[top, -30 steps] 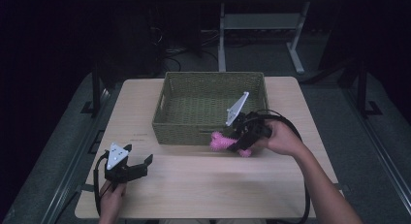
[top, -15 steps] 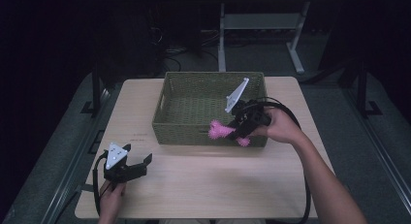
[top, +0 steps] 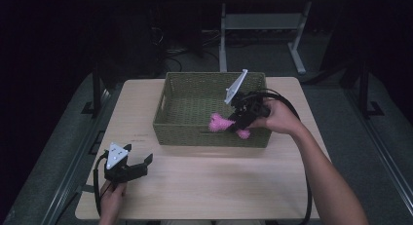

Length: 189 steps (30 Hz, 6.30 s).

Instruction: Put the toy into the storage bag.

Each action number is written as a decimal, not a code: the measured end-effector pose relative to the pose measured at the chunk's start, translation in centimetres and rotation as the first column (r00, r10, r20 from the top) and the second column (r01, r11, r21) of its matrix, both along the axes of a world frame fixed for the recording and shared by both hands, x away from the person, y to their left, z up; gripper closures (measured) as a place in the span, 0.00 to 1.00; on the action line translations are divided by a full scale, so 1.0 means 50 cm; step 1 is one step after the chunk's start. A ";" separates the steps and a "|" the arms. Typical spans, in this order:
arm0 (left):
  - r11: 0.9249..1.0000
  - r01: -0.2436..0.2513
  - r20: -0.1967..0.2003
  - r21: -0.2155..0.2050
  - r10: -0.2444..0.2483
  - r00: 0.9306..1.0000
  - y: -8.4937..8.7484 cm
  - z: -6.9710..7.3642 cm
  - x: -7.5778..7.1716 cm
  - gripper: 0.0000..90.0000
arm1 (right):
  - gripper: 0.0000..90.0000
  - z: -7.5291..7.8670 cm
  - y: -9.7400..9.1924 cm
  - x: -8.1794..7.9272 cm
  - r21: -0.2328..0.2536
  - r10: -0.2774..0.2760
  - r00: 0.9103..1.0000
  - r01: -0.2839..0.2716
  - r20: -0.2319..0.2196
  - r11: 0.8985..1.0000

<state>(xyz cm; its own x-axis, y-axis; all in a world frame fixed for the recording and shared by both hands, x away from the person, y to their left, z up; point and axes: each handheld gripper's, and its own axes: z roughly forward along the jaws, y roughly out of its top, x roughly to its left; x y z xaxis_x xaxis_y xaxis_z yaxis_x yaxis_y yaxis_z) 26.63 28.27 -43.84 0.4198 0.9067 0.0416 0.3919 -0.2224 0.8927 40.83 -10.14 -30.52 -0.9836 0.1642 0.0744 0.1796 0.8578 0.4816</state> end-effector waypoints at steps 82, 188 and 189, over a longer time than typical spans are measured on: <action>1.000 0.003 -0.007 0.002 -0.003 1.000 -0.003 -0.003 0.008 0.15 | 0.64 -0.097 0.001 0.178 -0.041 -0.122 0.985 0.118 -0.122 0.992; 1.000 0.017 -0.006 0.010 -0.017 1.000 -0.009 -0.002 0.006 0.15 | 0.41 -0.042 -0.088 0.085 0.052 -0.228 0.969 0.233 -0.096 0.971; 1.000 0.017 -0.006 0.010 -0.017 1.000 -0.009 -0.002 0.006 0.15 | 0.41 -0.040 -0.089 0.082 0.053 -0.228 0.969 0.234 -0.090 0.971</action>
<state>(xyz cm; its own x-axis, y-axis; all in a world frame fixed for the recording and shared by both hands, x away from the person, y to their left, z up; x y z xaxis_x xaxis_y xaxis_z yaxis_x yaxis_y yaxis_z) 26.95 27.80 -43.93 0.4355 0.8989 0.0482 0.3931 -0.2381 0.8881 44.91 -14.61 -32.51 -0.9097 0.3786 0.1708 0.4105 0.7571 0.5082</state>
